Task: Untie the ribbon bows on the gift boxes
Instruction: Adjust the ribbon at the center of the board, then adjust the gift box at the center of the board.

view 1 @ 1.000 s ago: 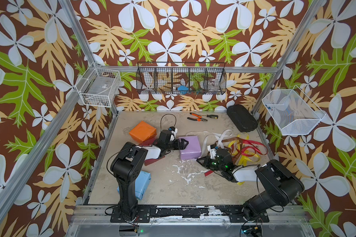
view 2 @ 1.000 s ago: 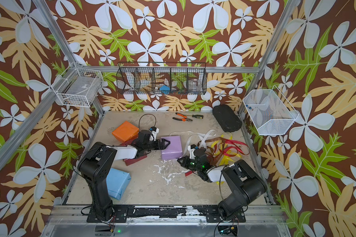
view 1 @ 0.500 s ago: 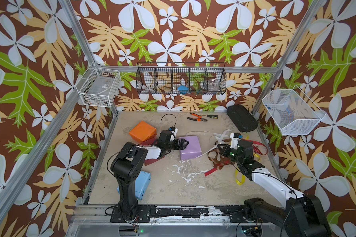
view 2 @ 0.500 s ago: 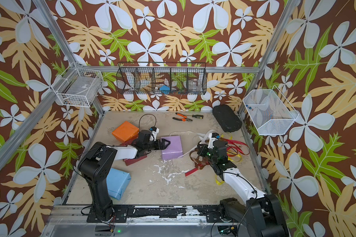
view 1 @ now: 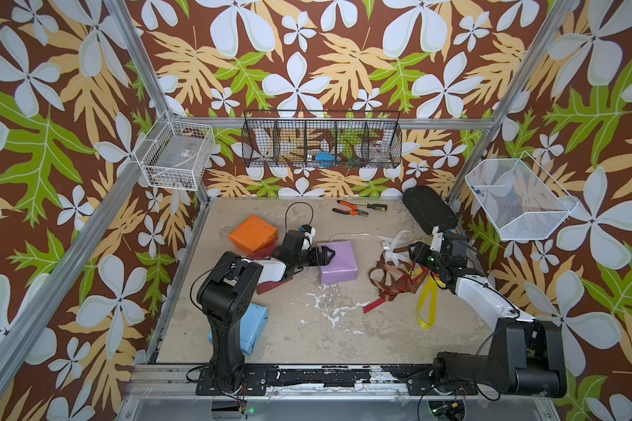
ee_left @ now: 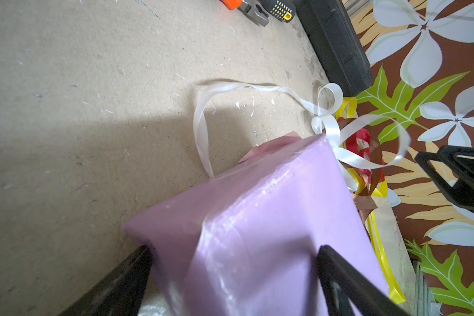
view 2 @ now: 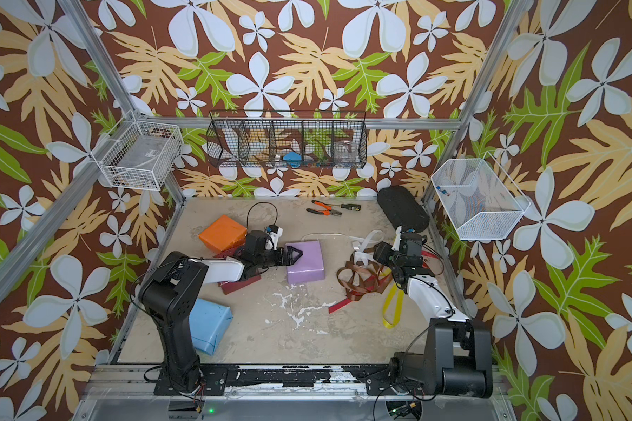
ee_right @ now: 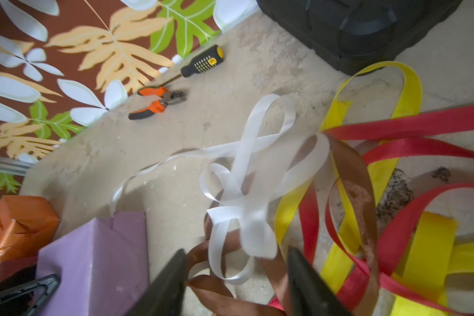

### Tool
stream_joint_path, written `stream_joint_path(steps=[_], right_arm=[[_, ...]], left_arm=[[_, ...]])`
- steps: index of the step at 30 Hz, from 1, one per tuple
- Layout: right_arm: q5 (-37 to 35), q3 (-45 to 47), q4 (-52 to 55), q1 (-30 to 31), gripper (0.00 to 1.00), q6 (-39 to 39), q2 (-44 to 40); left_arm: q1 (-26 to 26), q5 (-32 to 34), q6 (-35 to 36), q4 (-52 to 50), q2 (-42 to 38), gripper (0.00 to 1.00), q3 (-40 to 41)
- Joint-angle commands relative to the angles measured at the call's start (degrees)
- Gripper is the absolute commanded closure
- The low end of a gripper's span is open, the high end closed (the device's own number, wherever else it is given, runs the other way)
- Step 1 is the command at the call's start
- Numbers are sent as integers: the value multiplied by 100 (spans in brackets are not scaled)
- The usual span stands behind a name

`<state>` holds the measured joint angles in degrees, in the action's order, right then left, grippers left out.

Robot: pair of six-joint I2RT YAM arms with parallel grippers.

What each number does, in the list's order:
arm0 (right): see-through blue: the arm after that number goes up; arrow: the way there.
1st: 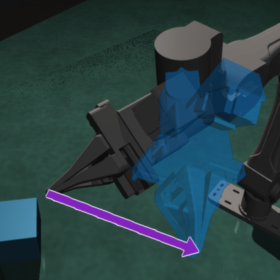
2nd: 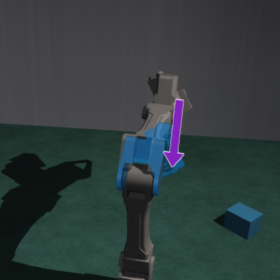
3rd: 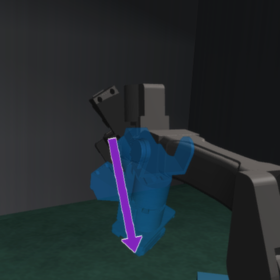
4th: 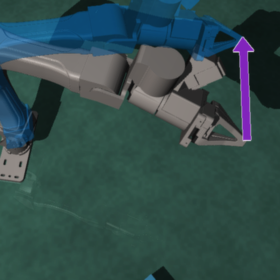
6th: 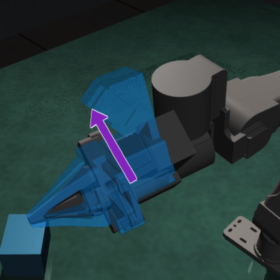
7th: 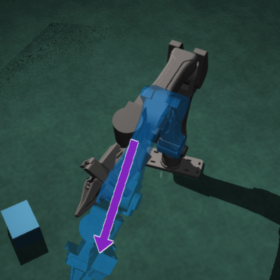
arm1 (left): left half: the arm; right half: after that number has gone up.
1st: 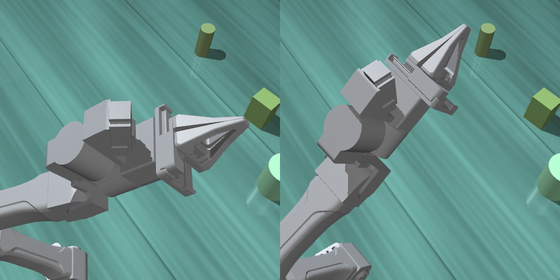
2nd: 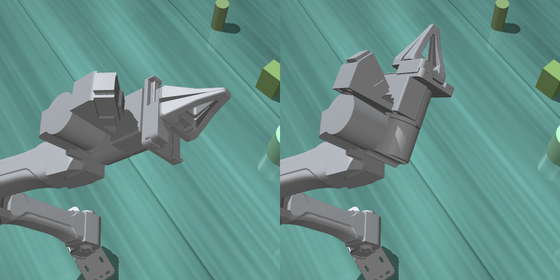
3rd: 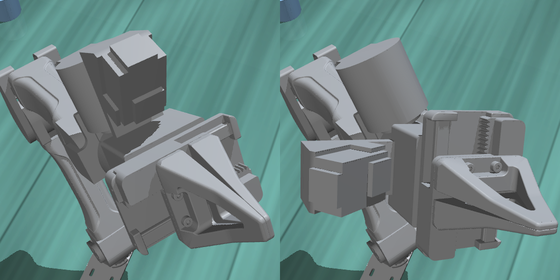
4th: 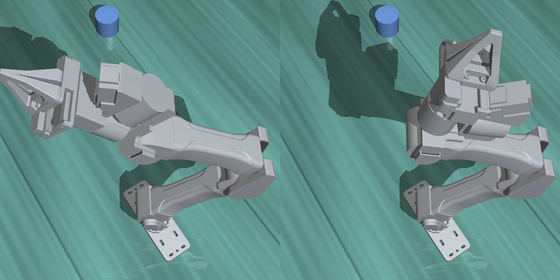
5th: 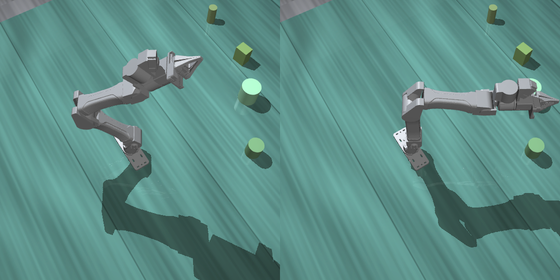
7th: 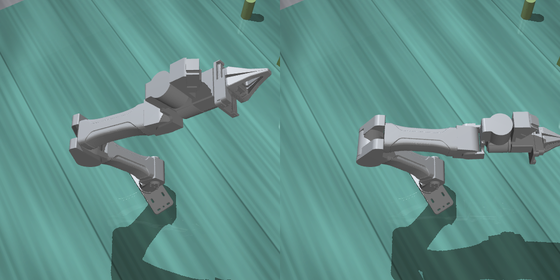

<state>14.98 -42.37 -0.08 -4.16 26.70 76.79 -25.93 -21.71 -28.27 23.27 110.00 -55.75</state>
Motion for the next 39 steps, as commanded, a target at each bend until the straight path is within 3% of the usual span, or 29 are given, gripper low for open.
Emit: stream_joint_path(steps=[1,7,12,17,24,27,33,36,39], right_arm=[[-172,-69,578,224,15,-420,-86],[-586,-99,609,1327,14,-576,-381],[1187,87,-614,1945,25,-491,165],[1694,40,-1500,2471,27,-438,906],[2533,151,-2668,2668,35,161,1496],[2674,391,-3074,2950,36,392,1483],[2683,610,-4240,3566,35,1059,1839],[2899,183,-4109,3686,39,1051,2177],[2698,69,-3750,3651,39,869,1919]], left_arm=[[5,305,234,-1049,54,5,-19],[6,138,182,-1068,48,6,-122],[2,-40,121,-1092,57,7,-243],[1,-67,116,-1187,74,8,-386],[3,-71,209,-1592,16,7,-672],[9,296,325,-2002,-75,0,-863],[10,1735,558,-2574,-665,0,-947],[15,2097,562,-2590,-979,0,-925],[18,2086,585,-2652,-1165,0,-938]])
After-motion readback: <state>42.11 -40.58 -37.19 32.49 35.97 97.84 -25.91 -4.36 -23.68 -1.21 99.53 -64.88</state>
